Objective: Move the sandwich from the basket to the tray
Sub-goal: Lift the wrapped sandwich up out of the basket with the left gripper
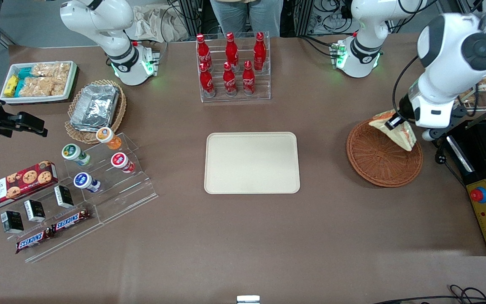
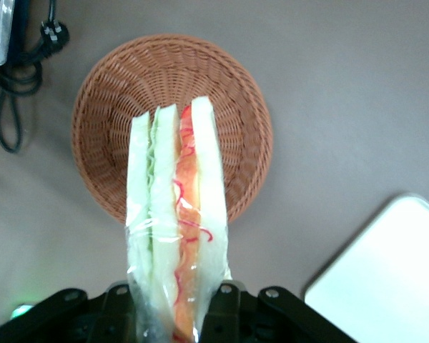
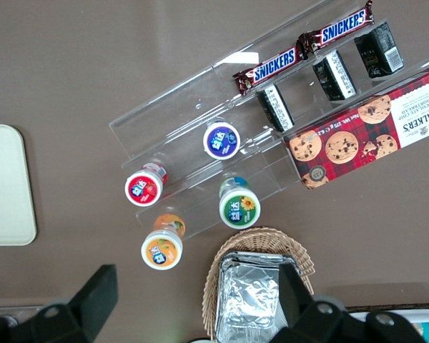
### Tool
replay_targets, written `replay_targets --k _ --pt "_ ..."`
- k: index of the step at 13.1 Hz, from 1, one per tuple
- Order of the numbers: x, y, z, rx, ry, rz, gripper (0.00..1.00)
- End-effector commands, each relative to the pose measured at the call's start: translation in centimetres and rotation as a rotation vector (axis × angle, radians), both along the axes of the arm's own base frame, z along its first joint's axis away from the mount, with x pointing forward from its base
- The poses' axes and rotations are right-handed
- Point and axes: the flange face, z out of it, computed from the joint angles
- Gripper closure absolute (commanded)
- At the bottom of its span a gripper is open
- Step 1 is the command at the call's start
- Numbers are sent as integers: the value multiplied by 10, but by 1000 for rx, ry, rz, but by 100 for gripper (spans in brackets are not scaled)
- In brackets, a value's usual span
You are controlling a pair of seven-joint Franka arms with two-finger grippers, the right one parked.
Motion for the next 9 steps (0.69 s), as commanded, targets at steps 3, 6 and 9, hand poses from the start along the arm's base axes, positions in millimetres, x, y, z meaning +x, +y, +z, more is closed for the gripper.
replay_targets --k 3,6,9 --pt "17 -50 54 -48 -28 -274 100" --pt "6 -77 74 -92 -24 -398 100" --pt "5 -91 72 -146 -27 -443 100"
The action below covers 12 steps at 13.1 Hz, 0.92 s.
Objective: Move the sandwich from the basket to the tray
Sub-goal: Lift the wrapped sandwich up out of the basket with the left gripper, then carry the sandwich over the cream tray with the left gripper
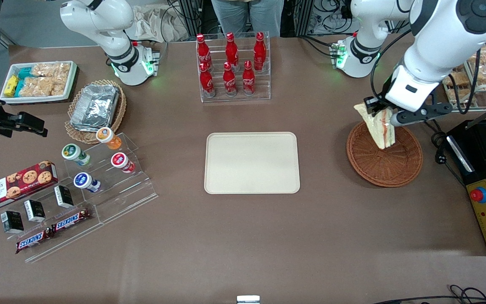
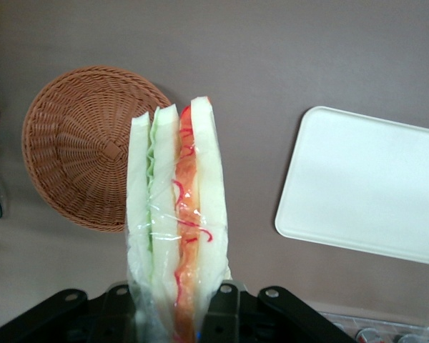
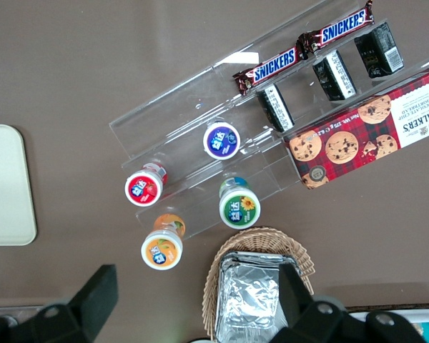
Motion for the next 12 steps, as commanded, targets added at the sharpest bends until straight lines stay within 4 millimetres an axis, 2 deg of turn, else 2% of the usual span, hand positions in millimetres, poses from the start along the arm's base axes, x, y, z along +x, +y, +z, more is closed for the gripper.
replay_targets --k 1,4,7,12 --pt "5 -13 5 -106 10 -80 100" --pt "2 -45 -4 -83 5 -182 100" --pt "-9 -91 -13 -1 -53 -292 100" --pt "-9 -128 -52 -8 -13 -327 100"
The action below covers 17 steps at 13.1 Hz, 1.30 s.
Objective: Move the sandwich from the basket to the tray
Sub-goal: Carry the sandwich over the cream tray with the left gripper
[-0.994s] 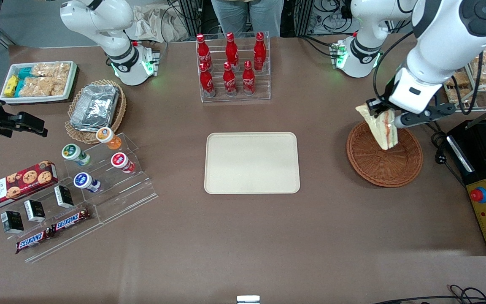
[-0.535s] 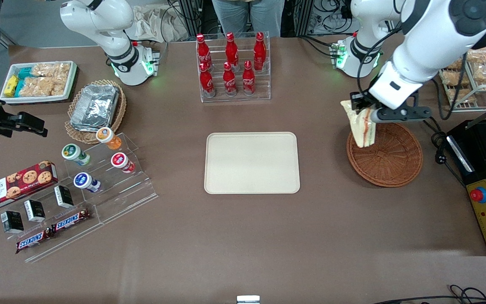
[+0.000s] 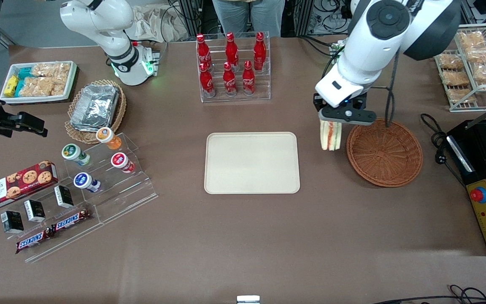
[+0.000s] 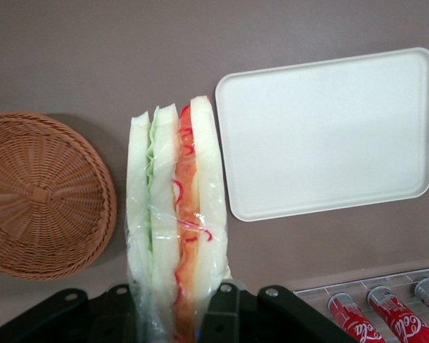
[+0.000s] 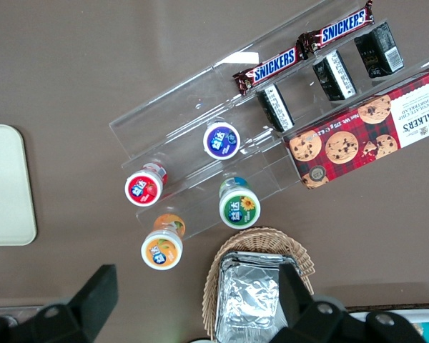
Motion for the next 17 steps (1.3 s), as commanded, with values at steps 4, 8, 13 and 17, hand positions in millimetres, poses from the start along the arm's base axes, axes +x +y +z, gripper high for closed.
replay_targets --k 4,8,13,17 --pt "-3 -50 -53 -3 -8 55 100" --pt "-13 -77 -127 53 -15 44 100" --pt "-22 -105 -227 73 -47 5 100" --pt "-20 -110 -261 77 -71 -34 100"
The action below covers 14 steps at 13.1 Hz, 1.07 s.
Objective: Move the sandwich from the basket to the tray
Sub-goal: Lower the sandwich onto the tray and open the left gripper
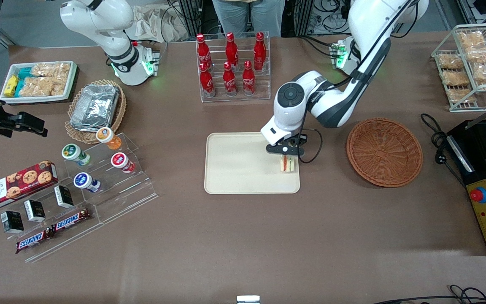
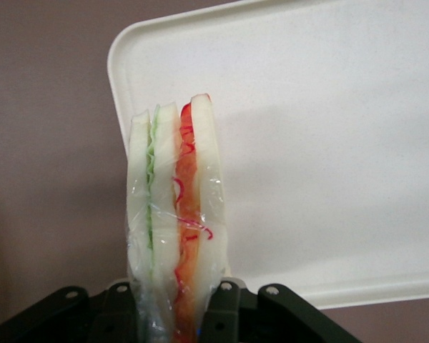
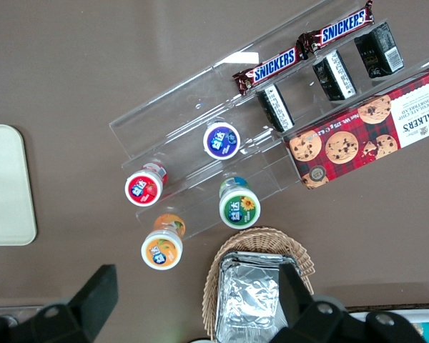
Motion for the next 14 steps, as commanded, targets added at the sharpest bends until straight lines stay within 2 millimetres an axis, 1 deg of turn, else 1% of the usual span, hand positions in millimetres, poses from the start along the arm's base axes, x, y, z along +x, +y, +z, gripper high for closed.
replay_targets --k 1,2,9,12,14 --pt "2 -5 -8 10 -24 -14 100" --pt "2 -5 -14 19 -21 -24 100" --pt "3 -1 -29 15 -11 -25 100" --pt "0 -2 -40 -4 -9 -18 100" --pt "0 -1 -41 -6 -8 -11 100"
